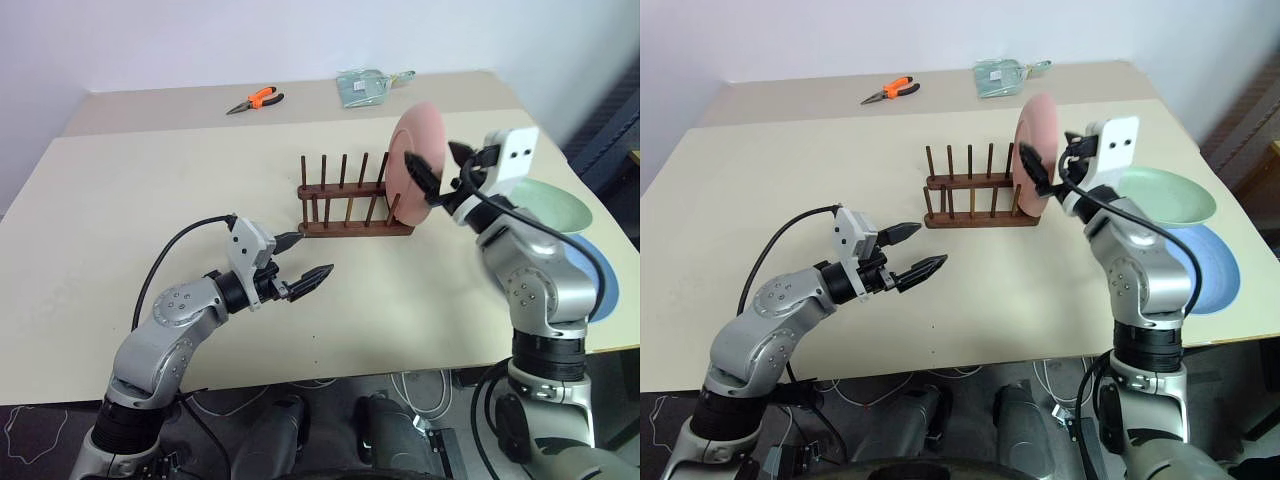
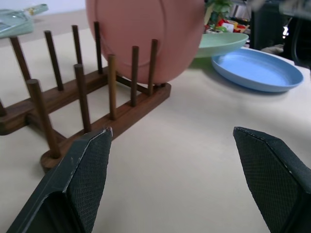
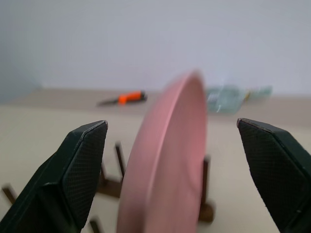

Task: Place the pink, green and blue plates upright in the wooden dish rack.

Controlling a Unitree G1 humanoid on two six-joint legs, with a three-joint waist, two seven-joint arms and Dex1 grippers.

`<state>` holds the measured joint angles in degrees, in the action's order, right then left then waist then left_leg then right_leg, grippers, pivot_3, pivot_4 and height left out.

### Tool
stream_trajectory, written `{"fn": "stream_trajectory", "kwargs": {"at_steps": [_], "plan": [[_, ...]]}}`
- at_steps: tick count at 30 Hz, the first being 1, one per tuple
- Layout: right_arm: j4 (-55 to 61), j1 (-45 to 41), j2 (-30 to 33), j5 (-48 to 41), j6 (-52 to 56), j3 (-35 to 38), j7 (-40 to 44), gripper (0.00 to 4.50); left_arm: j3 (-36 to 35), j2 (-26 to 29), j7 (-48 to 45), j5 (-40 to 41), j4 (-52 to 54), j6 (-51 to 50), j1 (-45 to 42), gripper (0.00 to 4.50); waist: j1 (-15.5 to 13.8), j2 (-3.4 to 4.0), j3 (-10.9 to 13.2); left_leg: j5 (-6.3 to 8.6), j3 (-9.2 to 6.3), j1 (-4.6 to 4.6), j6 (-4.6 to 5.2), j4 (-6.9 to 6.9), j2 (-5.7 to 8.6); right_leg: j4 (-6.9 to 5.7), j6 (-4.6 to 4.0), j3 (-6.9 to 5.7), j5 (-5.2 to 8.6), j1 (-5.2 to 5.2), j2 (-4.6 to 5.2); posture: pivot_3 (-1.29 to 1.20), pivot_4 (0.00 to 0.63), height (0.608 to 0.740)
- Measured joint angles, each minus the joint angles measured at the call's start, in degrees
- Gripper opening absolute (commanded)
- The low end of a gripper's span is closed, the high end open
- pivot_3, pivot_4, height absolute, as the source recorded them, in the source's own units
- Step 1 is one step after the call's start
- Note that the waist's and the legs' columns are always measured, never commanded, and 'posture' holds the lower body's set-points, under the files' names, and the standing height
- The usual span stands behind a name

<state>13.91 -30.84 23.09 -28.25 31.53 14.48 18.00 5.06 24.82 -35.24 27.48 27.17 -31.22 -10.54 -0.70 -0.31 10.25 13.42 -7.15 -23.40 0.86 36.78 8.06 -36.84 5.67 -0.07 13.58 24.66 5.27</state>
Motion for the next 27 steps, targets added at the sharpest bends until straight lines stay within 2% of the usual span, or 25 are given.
{"fn": "stream_trajectory", "kwargs": {"at_steps": [5, 8, 10, 12, 15, 18, 22, 24, 26, 27], "plan": [[-0.2, -0.1, 6.6, -3.9, -0.8, 8.1, 3.2, 4.48, 0.1, 0.0, -0.9, -0.7, -0.8, 0.9, 0.0, 4.10, -0.1, 0.02, 0.0, 0.05, -0.02, -0.01, 0.10, -0.01, -0.01, 0.26, 0.01, -0.03, 0.00, -0.11, 0.00, 0.00, 0.150, 0.740], [-2.5, 3.2, 13.1, -1.6, -1.7, 9.2, 5.6, 4.48, 0.4, 0.0, -1.5, -1.0, -2.2, 1.5, -0.4, 4.10, -0.1, 0.03, 0.0, 0.08, 0.00, 0.00, 0.15, -0.02, -0.02, 0.44, 0.01, -0.06, -0.01, -0.19, 0.00, 0.00, 0.150, 0.740], [-5.4, 7.0, 18.4, 3.9, -3.3, 6.4, 7.4, 4.48, 0.4, 0.1, -1.9, -1.3, -2.8, 1.8, -0.6, 4.10, -0.1, 0.03, 0.0, 0.10, 0.02, -0.01, 0.18, -0.02, -0.02, 0.51, 0.01, -0.06, -0.01, -0.23, 0.00, 0.00, 0.150, 0.740], [-9.2, 12.1, 24.9, 13.6, -8.8, -0.5, 9.2, 4.48, 0.9, 0.0, -2.2, -1.9, -3.7, 2.1, -1.2, 4.10, -0.1, 0.08, 0.0, 0.11, 0.13, 0.00, 0.20, -0.02, -0.01, 0.52, 0.02, -0.06, -0.01, -0.22, 0.06, 0.00, 0.150, 0.740], [-16.7, 15.4, 30.0, 26.5, -18.3, -9.6, 9.6, 4.48, 1.3, 0.0, -2.9, -2.5, -4.6, 2.9, -1.6, 4.10, 0.2, 0.23, 0.0, 0.10, 0.34, 0.01, 0.20, -0.02, -0.06, 0.51, 0.02, 0.04, -0.01, -0.18, 0.07, 0.00, 0.150, 0.740], [-23.0, 15.6, 33.2, 34.7, -25.4, -13.5, 8.8, 4.48, 1.4, 0.0, -3.2, -3.1, -4.6, 3.0, -1.6, 4.10, 0.1, 0.36, 0.1, 0.10, 0.39, 0.01, 0.21, -0.01, -0.07, 0.51, 0.02, 0.08, -0.01, -0.17, 0.06, 0.00, 0.150, 0.740], [-28.3, 14.4, 34.2, 41.0, -30.9, -16.1, 8.2, 4.48, 1.4, 0.0, -3.2, -3.3, -4.6, 3.0, -1.4, 4.10, 0.0, 0.35, 0.1, 0.09, 0.39, 0.01, 0.20, 0.01, -0.08, 0.52, 0.03, 0.09, -0.02, -0.18, 0.05, 0.00, 0.150, 0.740], [-30.6, 13.5, 34.2, 43.3, -32.4, -17.5, 7.8, 3.97, 1.5, 0.0, -3.1, -3.4, -4.5, 3.0, -1.1, 4.10, 0.0, 0.36, 0.1, 0.09, 0.39, 0.01, 0.19, 0.01, -0.08, 0.52, 0.03, 0.09, -0.02, -0.18, 0.05, 0.00, 0.150, 0.740], [-33.7, 12.2, 34.2, 45.3, -33.2, -18.2, 6.7, 3.23, 1.6, 0.0, -3.0, -3.7, -4.4, 3.0, -0.7, 4.10, 0.0, 0.36, 0.1, 0.09, 0.40, 0.01, 0.19, 0.02, -0.08, 0.52, 0.03, 0.10, -0.02, -0.19, 0.05, 0.00, 0.150, 0.740], [-35.1, 11.5, 34.2, 46.4, -33.6, -18.5, 6.0, 2.67, 1.6, 0.0, -2.9, -3.8, -4.3, 3.0, -0.5, 4.10, -0.1, 0.35, 0.1, 0.09, 0.39, 0.01, 0.19, 0.02, -0.08, 0.52, 0.03, 0.10, -0.02, -0.19, 0.04, 0.00, 0.150, 0.740]]}}
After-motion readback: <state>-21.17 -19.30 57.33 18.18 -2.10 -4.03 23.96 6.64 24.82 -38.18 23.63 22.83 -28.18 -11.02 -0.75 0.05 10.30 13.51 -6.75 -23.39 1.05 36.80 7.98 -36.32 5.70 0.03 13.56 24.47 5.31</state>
